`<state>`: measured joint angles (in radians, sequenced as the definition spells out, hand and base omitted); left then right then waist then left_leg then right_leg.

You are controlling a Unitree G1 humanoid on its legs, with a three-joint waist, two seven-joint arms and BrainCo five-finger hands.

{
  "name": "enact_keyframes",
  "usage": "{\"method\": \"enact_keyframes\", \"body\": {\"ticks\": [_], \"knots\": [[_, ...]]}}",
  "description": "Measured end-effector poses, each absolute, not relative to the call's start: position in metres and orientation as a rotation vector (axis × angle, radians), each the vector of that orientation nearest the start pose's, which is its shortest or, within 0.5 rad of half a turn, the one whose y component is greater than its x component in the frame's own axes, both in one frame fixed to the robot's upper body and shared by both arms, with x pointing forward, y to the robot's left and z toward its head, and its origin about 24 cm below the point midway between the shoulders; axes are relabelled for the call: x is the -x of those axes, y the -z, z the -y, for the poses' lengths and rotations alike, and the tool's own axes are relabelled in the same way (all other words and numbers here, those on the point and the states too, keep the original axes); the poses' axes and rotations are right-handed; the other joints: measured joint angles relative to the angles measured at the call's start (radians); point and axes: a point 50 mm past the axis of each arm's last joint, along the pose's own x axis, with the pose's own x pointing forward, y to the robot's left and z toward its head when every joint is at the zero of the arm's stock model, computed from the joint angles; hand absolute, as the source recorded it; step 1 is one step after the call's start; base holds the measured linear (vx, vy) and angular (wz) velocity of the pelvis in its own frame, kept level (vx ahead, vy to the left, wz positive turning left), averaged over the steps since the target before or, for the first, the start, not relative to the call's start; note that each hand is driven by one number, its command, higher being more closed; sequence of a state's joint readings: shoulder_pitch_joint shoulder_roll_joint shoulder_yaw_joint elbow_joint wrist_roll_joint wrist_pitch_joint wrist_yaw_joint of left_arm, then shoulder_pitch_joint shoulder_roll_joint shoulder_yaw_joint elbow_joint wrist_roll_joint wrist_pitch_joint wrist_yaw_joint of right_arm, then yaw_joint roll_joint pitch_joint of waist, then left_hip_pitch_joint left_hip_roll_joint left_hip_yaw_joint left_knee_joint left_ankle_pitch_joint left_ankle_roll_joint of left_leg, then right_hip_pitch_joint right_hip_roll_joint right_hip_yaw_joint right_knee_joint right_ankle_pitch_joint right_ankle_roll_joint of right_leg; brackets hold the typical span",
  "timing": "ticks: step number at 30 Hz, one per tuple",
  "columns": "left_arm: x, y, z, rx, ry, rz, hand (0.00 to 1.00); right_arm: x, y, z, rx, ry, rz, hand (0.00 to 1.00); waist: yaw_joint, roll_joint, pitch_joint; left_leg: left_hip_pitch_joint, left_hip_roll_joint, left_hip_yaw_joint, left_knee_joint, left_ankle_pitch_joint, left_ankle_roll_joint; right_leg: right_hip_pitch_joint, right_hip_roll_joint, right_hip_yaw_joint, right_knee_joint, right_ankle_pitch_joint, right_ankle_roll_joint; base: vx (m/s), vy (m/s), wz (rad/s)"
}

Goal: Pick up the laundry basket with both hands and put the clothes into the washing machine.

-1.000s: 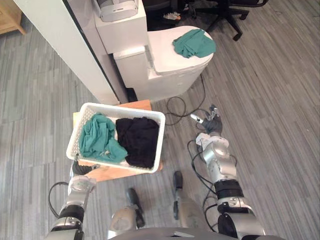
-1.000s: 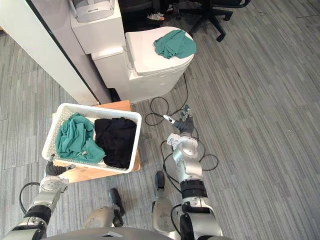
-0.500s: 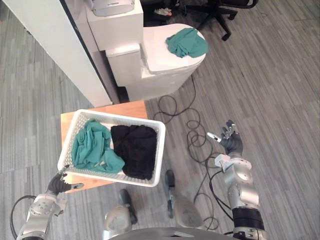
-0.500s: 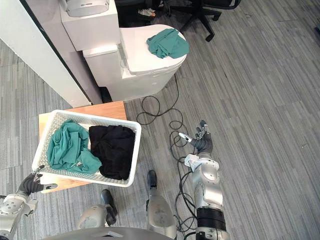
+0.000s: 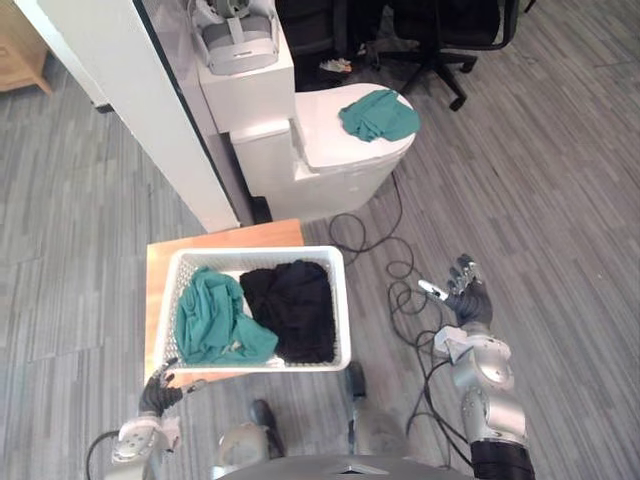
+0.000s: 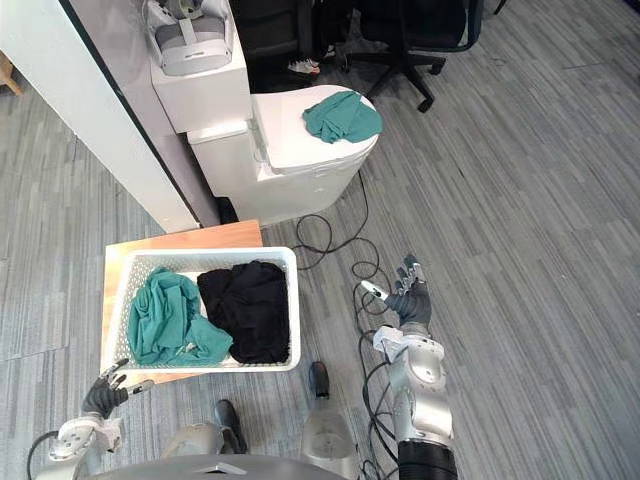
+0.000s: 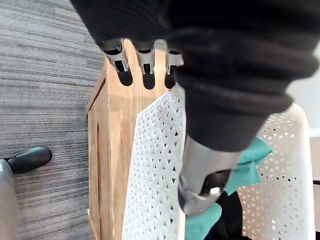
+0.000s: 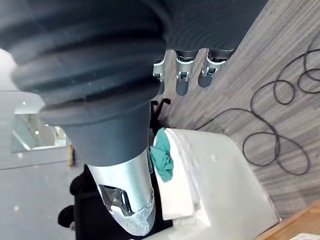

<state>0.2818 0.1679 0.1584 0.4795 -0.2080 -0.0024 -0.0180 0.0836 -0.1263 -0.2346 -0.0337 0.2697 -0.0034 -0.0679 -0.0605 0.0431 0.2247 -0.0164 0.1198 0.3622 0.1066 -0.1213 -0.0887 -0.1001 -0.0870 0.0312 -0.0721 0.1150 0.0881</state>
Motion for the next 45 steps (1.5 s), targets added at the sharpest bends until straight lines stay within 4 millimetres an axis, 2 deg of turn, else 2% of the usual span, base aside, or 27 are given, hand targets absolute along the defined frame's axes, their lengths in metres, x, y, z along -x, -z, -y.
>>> {"method": "enact_keyframes", "body": {"ticks": [2, 7, 13, 16, 24, 29, 33, 35, 39, 42, 45], "knots": [[-0.121, 0.098, -0.243, 0.088, -0.327, -0.697, 0.0, -0.225, -0.04, 0.239, -0.127, 0.324, -0.002, 0.0, -0.002, -0.001, -0.012, 0.001, 0.0, -0.008, -0.011, 0.011, -0.003, 0.0, -0.001, -0.014, 0.0, 0.0, 0.0, 0.0, -0.044, 0.15], [-0.126, 0.075, -0.251, 0.128, -0.435, -0.56, 0.0, -0.222, -0.042, 0.236, -0.142, 0.327, 0.015, 0.0, 0.003, -0.004, -0.028, 0.019, 0.0, -0.033, -0.045, 0.031, -0.006, 0.032, 0.0, -0.044, -0.008, -0.001, 0.002, -0.04, -0.037, 0.16], [-0.14, 0.021, -0.276, 0.132, -0.574, -0.277, 0.0, -0.219, -0.054, 0.23, -0.171, 0.322, 0.08, 0.0, 0.003, -0.004, -0.067, 0.041, -0.011, -0.036, -0.091, 0.058, -0.004, 0.034, -0.006, -0.051, -0.008, -0.003, 0.005, -0.01, -0.011, 0.02], [-0.145, 0.001, -0.279, 0.17, -0.609, -0.159, 0.0, -0.215, -0.05, 0.229, -0.184, 0.33, 0.065, 0.0, 0.001, -0.004, -0.079, 0.061, -0.012, -0.044, -0.102, 0.061, -0.004, 0.056, -0.008, -0.066, -0.008, -0.003, 0.006, -0.02, -0.008, 0.07], [-0.139, -0.017, -0.295, 0.177, -0.689, -0.059, 0.0, -0.213, -0.046, 0.226, -0.201, 0.317, 0.055, 0.0, 0.003, -0.006, -0.09, 0.082, -0.028, -0.061, -0.154, 0.095, 0.001, 0.065, -0.012, -0.082, -0.008, -0.008, 0.012, -0.04, -0.013, 0.08], [-0.142, -0.018, -0.298, 0.161, -0.68, -0.059, 0.0, -0.214, -0.046, 0.226, -0.198, 0.298, 0.056, 0.0, 0.006, -0.005, -0.091, 0.085, -0.028, -0.064, -0.164, 0.102, 0.001, 0.066, -0.012, -0.092, -0.008, -0.008, 0.012, -0.01, -0.012, 0.03], [-0.159, -0.014, -0.318, 0.004, -0.633, -0.132, 0.0, -0.226, -0.045, 0.225, -0.178, 0.264, 0.041, 0.0, 0.006, -0.008, -0.092, 0.079, -0.028, -0.062, -0.165, 0.107, 0.002, 0.06, -0.011, -0.092, -0.008, -0.004, 0.012, -0.04, -0.021, 0.01], [-0.177, -0.026, -0.334, -0.106, -0.61, -0.124, 0.0, -0.236, -0.047, 0.225, -0.156, 0.239, 0.04, 0.0, 0.012, -0.012, -0.092, 0.063, -0.028, -0.061, -0.164, 0.112, 0.002, 0.043, -0.011, -0.086, -0.005, 0.0, 0.011, -0.06, -0.022, -0.02], [-0.209, -0.048, -0.36, -0.219, -0.56, -0.121, 0.0, -0.251, -0.057, 0.224, -0.159, 0.21, 0.077, 0.0, 0.024, -0.032, -0.081, 0.016, -0.028, -0.056, -0.152, 0.124, 0.001, -0.013, -0.008, -0.066, -0.008, 0.025, 0.006, -0.06, -0.033, -0.11], [-0.231, -0.06, -0.37, -0.332, -0.492, -0.154, 0.0, -0.26, -0.059, 0.218, -0.158, 0.174, 0.077, 0.0, 0.029, -0.059, -0.06, -0.001, -0.02, -0.034, -0.118, 0.112, 0.0, -0.028, -0.004, -0.036, -0.008, 0.037, 0.002, -0.07, -0.028, -0.21], [-0.25, -0.074, -0.376, -0.407, -0.46, -0.165, 0.0, -0.262, -0.06, 0.213, -0.157, 0.152, 0.078, 0.0, 0.027, -0.073, -0.029, -0.037, -0.015, -0.021, -0.076, 0.097, 0.001, -0.056, -0.005, -0.017, -0.007, 0.049, -0.001, -0.07, -0.025, -0.16]]}}
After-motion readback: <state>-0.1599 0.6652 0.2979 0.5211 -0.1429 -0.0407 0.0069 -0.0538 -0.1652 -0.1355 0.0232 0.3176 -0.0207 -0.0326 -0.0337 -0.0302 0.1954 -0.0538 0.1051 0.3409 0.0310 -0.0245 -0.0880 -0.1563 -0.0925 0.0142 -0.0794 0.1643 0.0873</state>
